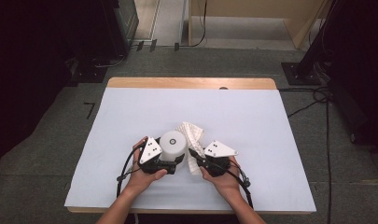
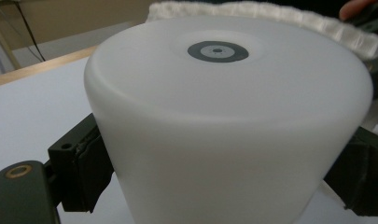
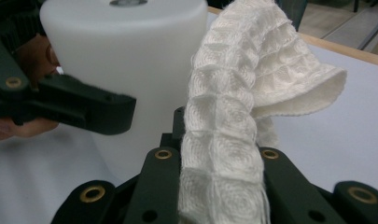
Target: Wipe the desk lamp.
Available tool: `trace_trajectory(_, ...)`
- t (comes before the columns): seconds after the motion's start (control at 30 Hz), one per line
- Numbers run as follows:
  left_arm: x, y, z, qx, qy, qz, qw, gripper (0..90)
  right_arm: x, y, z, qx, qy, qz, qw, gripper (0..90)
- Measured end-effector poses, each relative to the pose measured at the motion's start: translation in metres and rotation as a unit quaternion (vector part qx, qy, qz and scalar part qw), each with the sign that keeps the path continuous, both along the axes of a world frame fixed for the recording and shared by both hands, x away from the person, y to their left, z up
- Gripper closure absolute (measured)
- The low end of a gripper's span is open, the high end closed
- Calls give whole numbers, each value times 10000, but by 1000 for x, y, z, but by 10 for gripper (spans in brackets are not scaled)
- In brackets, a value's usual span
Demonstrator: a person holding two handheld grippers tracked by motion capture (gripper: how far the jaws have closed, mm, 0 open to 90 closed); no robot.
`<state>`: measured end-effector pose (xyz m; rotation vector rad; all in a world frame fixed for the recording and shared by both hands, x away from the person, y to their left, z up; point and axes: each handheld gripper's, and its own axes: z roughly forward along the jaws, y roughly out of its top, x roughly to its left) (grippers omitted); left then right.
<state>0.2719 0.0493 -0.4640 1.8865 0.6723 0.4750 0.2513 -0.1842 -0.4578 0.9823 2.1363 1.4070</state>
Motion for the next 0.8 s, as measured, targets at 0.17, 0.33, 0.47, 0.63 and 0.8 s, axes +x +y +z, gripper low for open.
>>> trace_trajectory(0.17,2,1,-5,96,20,11,10000,87,2,-5,-1,35,30,-139,9999,789)
trace_trajectory(0.33,0,1,-5,100,38,137,9998,81,3,-6,-2,21,21,-138,9999,789)
trace_trajectory(0.47,-7,-3,-2,-17,25,520,9986,22,3,-6,-3,-1,29,-133,9999,789)
trace_trajectory(0.63,-13,-14,-6,67,131,1155,9932,23,4,-7,-2,8,22,-138,9999,789)
trace_trajectory(0.8,-23,-28,-5,338,-80,1567,9870,70,4,-7,-2,5,17,-134,9999,789)
